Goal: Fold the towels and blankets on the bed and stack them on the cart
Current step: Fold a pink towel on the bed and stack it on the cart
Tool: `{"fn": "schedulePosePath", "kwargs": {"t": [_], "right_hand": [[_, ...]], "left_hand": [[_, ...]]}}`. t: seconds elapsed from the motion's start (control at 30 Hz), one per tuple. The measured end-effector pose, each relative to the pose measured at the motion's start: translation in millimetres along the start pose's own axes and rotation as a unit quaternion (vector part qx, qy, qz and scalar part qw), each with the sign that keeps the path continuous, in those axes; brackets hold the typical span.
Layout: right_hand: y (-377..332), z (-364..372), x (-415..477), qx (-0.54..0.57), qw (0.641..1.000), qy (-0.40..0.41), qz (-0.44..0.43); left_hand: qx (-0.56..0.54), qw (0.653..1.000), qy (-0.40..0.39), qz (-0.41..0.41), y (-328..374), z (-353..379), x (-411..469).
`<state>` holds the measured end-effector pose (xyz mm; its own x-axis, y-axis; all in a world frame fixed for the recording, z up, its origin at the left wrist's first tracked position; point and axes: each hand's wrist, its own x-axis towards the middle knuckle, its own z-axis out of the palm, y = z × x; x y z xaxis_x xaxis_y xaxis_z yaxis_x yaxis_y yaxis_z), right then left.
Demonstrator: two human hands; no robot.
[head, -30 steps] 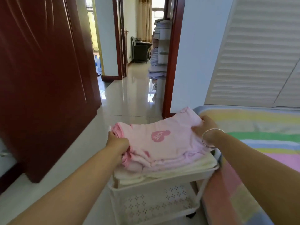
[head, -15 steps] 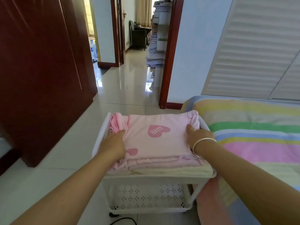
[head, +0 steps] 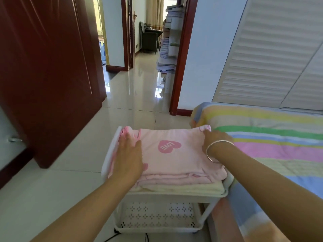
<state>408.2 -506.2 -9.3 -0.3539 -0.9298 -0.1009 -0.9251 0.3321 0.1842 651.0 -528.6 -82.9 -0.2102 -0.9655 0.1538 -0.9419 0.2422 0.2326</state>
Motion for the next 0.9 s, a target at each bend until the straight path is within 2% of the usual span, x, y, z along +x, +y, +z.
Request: {"fn": "schedulePosePath", "kwargs": {"t": [0.07, 0.1, 0.13, 0.17, 0.3, 0.37, 0.5, 0.63, 0.7, 0.83, 0.9], "right_hand": [[-11, -7, 5, -0.026, 0.989, 0.149, -0.003], [-18, -5, 9, -0.047, 0.983, 0.174, -0.037], [-24, 3, 19, -0.064, 0.98, 0.171, -0.072], [-26, 16, 27, -0.078, 0.984, 0.132, -0.089], [-21, 79, 51, -0.058, 0.997, 0.019, -0.057], [-23, 105, 57, -0.022, 0.998, 0.004, -0.055], [-24, 109, 68, 0.016, 0.998, -0.018, -0.054], [-32, 104, 63, -0.05, 0.998, 0.009, -0.039], [-35, 95, 51, -0.058, 0.997, 0.027, -0.042], [-19, 70, 5, 0.065, 0.992, 0.099, -0.046], [6, 61, -31, 0.125, 0.983, 0.129, -0.042]], "left_hand": [[0.057, 0.993, 0.056, 0.087, 24, -7, 4], [0.067, 0.989, 0.062, 0.112, 36, -8, 8], [0.07, 0.989, 0.055, 0.121, 43, -5, 14], [0.069, 0.99, 0.038, 0.115, 44, 3, 22], [0.047, 0.996, -0.069, 0.038, 13, 50, 35], [0.029, 0.996, -0.077, 0.016, 2, 66, 40], [0.028, 0.995, -0.092, 0.014, 3, 69, 49], [0.02, 0.994, -0.106, 0.02, 0, 65, 52], [-0.009, 0.996, -0.083, 0.019, 4, 54, 49], [-0.205, 0.978, 0.024, 0.011, 44, 6, 35], [-0.232, 0.97, 0.055, 0.05, 79, -18, 23]]}}
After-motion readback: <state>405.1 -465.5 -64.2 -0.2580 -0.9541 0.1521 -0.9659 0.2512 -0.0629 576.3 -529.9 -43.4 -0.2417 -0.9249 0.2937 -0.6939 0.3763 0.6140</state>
